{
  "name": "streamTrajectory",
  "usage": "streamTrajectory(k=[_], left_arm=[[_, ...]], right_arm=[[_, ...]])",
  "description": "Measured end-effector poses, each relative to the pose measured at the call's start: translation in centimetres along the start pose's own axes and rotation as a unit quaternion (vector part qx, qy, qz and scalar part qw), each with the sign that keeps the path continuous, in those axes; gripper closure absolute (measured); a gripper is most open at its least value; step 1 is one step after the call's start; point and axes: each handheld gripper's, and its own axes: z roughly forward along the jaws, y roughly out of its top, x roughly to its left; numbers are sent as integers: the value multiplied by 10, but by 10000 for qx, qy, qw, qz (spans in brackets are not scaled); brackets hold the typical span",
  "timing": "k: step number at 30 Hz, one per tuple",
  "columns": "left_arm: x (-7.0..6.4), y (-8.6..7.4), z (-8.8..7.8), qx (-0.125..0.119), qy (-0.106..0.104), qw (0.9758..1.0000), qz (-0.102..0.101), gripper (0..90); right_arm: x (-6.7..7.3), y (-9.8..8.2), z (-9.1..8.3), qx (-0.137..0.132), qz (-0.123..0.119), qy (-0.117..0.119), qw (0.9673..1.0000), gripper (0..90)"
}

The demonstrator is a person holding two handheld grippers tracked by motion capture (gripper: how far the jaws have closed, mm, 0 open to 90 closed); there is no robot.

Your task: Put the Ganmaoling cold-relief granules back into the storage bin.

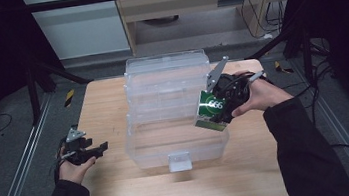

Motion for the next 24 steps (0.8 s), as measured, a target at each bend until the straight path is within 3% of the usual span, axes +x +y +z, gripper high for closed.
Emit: streamTrajectory(k=[8,16,24], left_arm=[[1,-1,-1,-21,-4,10000,-5,304],[1,-1,-1,-7,-11,10000,0,303],[1,-1,0,38,-16,10000,3,303]], right_arm=[[0,7,9,157,-231,230,9993,175],[0,11,22,357,-588,472,9965,175],[-2,11,32,495,-843,540,9937,175]])
